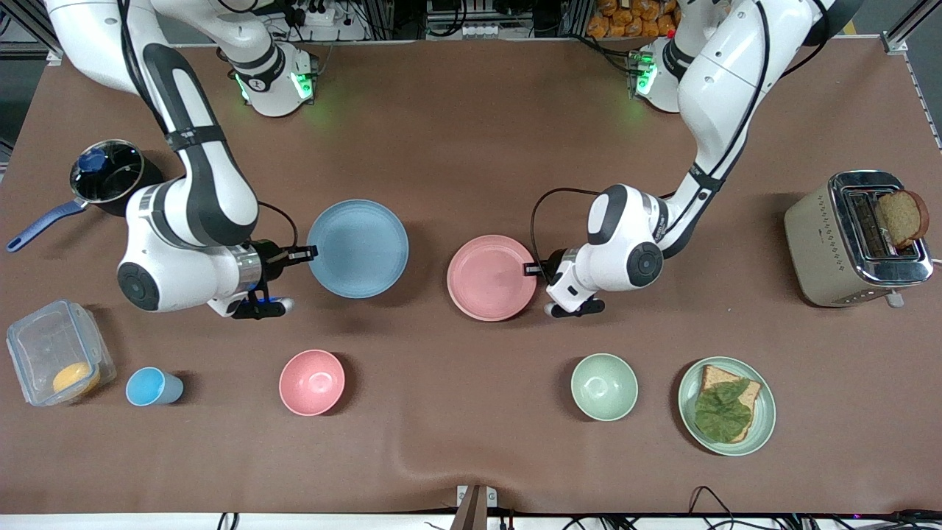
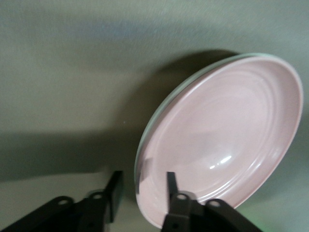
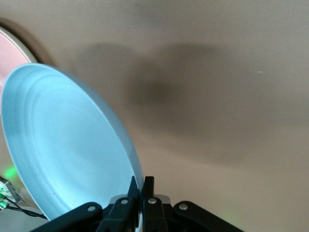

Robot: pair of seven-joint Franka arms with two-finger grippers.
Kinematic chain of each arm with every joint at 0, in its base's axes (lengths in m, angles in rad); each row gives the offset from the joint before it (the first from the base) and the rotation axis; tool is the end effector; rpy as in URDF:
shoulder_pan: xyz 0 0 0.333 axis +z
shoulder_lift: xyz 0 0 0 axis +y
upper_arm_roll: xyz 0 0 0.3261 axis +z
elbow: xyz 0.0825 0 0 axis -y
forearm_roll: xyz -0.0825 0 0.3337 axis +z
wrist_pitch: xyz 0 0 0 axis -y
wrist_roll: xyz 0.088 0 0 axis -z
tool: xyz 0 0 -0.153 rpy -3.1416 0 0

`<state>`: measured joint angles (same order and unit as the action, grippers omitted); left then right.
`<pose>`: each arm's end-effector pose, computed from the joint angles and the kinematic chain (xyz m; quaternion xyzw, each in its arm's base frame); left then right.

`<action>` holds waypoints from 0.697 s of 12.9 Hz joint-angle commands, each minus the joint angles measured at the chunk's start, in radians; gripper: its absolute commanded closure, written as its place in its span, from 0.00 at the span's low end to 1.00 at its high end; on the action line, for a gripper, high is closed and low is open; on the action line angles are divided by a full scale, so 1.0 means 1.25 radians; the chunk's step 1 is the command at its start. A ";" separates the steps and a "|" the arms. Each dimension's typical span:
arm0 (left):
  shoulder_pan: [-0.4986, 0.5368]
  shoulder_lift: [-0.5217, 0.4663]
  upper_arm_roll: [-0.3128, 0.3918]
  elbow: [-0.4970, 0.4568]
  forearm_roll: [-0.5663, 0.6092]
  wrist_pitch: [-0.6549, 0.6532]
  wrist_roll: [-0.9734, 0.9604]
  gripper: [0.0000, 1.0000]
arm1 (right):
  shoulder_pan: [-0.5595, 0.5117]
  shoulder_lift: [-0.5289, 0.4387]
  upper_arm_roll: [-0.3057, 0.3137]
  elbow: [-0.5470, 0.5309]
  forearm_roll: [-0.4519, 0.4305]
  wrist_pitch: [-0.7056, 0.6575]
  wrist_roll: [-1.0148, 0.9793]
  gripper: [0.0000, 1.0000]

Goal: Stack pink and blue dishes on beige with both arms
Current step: 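Release the pink plate with the left gripper while the right gripper carries the blue plate, then lower the blue plate onto the pink plate while the left gripper withdraws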

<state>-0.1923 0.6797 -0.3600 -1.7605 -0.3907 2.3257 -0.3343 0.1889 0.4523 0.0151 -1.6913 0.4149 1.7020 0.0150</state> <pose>0.5325 -0.3314 0.2013 0.9660 0.0646 -0.1474 0.2024 0.5396 0.1686 0.3132 -0.9566 -0.0193 0.2346 0.1720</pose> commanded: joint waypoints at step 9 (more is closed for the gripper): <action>0.172 -0.397 0.029 0.068 0.344 -0.362 0.025 0.00 | 0.190 0.162 -0.007 0.134 0.143 0.129 0.199 1.00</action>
<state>0.0012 0.2386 -0.3221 -1.6606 -0.0187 1.9090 -0.3508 0.3798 0.6000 0.0163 -1.5759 0.5565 1.8237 0.2051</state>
